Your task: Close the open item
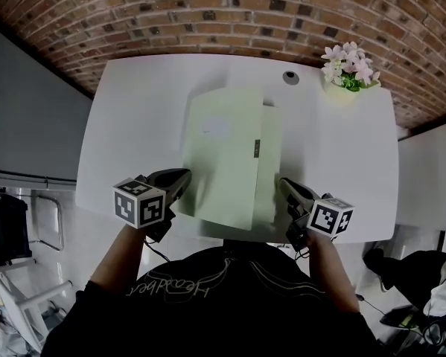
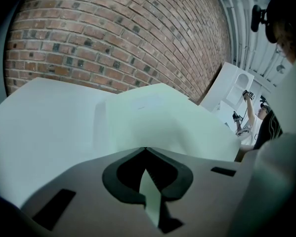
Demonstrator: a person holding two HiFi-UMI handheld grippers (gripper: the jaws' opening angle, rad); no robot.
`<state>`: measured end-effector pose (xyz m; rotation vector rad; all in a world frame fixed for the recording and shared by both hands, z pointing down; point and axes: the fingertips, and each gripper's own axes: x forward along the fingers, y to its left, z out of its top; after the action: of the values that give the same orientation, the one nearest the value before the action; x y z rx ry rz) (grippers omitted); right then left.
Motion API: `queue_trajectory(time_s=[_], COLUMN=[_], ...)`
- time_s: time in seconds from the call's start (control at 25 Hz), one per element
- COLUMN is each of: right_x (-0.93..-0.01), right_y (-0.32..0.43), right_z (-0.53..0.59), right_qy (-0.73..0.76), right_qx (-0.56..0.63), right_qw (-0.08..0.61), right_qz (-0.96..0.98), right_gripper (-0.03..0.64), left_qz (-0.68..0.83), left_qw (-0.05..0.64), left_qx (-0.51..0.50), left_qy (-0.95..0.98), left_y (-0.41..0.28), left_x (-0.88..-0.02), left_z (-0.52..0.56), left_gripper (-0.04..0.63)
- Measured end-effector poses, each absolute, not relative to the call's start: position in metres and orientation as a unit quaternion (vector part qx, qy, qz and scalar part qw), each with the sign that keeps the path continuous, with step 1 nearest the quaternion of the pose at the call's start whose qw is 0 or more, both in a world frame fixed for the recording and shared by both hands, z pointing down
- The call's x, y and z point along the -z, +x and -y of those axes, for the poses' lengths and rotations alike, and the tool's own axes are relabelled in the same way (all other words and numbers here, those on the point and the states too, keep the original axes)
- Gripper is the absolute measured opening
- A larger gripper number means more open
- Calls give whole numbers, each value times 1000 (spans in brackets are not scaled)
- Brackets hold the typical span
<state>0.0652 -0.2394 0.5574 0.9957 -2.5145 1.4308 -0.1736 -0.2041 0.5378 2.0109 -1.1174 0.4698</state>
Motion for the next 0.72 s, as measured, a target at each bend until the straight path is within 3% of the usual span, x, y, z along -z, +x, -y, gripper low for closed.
queue_trajectory(time_s=[0.72], right_x=[-568], right_y=[59], right_z=[236], right_qy=[323], right_qx=[-476], right_qw=[52], right_qz=[816], right_gripper=[5], left_qz=[438], left_qw=[395], left_qx=[-191], left_qy=[785], left_y=[-167], left_x=[-540], left_z=[203], left_gripper=[2])
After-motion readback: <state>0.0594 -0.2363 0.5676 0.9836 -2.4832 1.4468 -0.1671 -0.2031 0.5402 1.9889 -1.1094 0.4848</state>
